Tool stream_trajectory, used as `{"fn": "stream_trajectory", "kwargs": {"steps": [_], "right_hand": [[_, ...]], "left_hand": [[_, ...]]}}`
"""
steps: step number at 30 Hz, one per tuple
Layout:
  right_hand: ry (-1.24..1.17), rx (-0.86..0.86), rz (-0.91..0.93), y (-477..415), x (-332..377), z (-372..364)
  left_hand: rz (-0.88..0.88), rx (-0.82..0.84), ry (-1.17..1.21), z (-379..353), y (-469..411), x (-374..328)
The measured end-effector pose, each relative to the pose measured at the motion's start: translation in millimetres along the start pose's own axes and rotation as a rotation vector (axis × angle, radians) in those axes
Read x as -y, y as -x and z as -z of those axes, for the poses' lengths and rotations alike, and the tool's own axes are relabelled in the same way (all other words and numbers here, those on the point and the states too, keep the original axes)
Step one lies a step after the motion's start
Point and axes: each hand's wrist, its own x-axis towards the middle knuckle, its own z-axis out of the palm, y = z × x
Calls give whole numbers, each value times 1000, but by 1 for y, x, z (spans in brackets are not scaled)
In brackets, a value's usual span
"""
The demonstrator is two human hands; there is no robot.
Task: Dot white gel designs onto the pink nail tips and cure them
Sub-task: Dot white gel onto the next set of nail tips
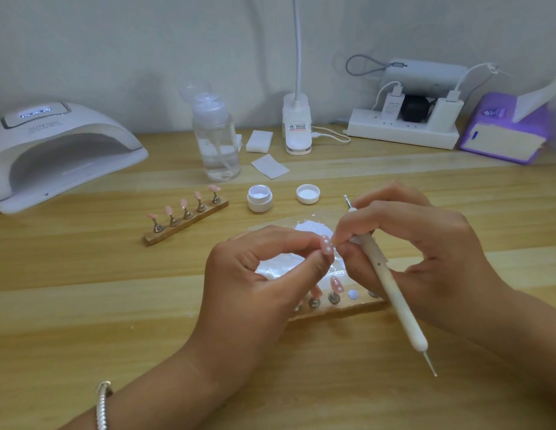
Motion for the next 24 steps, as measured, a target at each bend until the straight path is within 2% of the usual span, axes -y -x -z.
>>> {"fn": "stream_trajectory", "kwargs": {"steps": [14,19,24], "right_hand": [[187,-54,93,5,-4,-3],[156,-220,-100,2,-29,11],[67,-298,-335,9,-58,13]], "left_hand": [[70,-49,37,0,-1,0],[94,-19,55,-4,1,0],[21,83,-149,-18,6,0]]}}
